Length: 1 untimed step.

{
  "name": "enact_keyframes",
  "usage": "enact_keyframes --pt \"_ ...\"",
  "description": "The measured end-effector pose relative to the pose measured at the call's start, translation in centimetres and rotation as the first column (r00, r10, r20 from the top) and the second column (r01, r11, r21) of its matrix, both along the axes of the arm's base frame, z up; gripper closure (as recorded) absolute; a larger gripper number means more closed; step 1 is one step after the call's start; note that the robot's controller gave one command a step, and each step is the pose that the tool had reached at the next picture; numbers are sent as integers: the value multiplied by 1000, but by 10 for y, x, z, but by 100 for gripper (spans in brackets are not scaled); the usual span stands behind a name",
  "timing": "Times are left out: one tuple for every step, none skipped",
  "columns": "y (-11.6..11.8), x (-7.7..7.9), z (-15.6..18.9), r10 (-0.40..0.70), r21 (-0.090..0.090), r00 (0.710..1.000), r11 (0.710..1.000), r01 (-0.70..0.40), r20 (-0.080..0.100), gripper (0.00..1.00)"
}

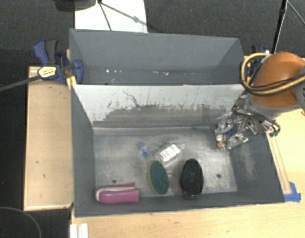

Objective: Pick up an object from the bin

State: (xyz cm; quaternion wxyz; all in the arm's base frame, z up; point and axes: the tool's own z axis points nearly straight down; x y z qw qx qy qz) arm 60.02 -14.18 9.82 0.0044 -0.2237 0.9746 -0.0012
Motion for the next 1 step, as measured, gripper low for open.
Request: enact_keyframes --pt "0 2 53 -1 -1 1000 1000 1 1 100"
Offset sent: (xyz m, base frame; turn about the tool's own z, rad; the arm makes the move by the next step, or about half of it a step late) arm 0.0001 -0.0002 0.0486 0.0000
